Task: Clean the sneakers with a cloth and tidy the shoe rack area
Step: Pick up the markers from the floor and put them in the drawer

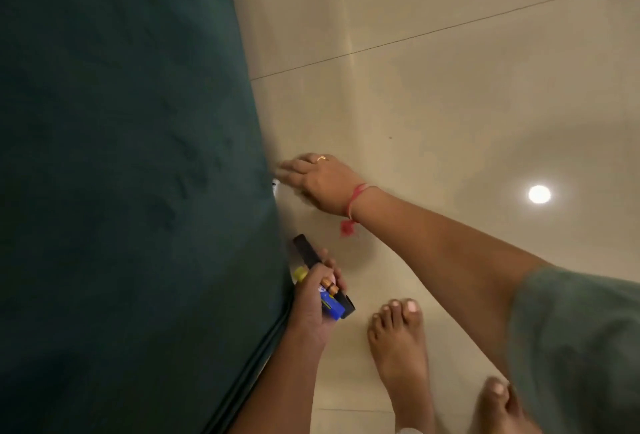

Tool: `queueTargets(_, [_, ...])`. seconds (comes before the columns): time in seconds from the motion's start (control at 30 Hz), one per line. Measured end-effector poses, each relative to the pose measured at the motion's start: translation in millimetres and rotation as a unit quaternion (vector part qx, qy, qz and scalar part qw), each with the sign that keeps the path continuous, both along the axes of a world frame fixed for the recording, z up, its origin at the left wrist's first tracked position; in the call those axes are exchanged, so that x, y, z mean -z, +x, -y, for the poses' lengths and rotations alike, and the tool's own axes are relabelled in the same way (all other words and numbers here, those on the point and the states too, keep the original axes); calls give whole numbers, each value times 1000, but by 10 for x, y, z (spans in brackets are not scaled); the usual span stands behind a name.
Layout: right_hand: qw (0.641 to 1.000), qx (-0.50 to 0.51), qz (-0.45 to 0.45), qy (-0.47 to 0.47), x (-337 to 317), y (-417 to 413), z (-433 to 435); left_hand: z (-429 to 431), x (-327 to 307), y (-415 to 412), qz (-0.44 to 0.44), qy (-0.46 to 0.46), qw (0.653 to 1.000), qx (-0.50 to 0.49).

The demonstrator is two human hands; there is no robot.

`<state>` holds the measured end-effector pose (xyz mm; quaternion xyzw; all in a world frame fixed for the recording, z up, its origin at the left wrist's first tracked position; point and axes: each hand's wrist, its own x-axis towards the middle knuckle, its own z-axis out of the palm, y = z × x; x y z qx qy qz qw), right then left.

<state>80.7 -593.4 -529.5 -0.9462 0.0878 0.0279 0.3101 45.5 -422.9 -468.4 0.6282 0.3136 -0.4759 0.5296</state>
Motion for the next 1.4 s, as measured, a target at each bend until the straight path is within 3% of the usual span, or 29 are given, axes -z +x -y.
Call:
queueTargets(0.17, [988, -79, -29, -128, 23, 305, -87, 16, 15, -29, -17, -4, 999, -52])
queueTargets(0.3, [988, -59, 5, -141, 100, 258, -88, 17, 40, -69, -22, -1, 998, -65])
queueTargets(0.37, [988, -13, 9, -151, 62, 136, -53, 22, 25, -87, -10, 4, 998, -58])
queueTargets(0.5, [991, 115, -21, -65, -191, -385, 35, 86, -193, -178, 13, 25, 999, -17])
queueTargets(0.67, [956, 285, -71, 11, -839, -1188, 39, 267, -772, -327, 18, 27, 999, -35])
queueTargets(0.83, [870, 475, -39, 128, -1837, -1972, 41, 597, -1598, -619, -22, 32, 999, 7])
queueTargets(1.0, [785, 586, 1, 199, -2576, -2514, 55, 1117, -2216, -913, -32, 33, 995, 92])
queueTargets(1.07, [734, 638, 12, 232, -2833, -2640, 95, 1346, -2394, -1020, -30, 18, 987, 155])
queueTargets(1.17, [655, 697, 46, 287, -3124, -2753, 223, 1688, -2549, -1156, -13, -10, 967, 255])
queueTargets(1.27, [572, 741, 104, 335, -3254, -2876, 387, 2004, -2590, -1314, -31, -57, 953, 295])
queueTargets(1.4, [511, 765, 152, 363, -3239, -3050, 557, 2339, -2499, -1627, -35, -94, 917, 386])
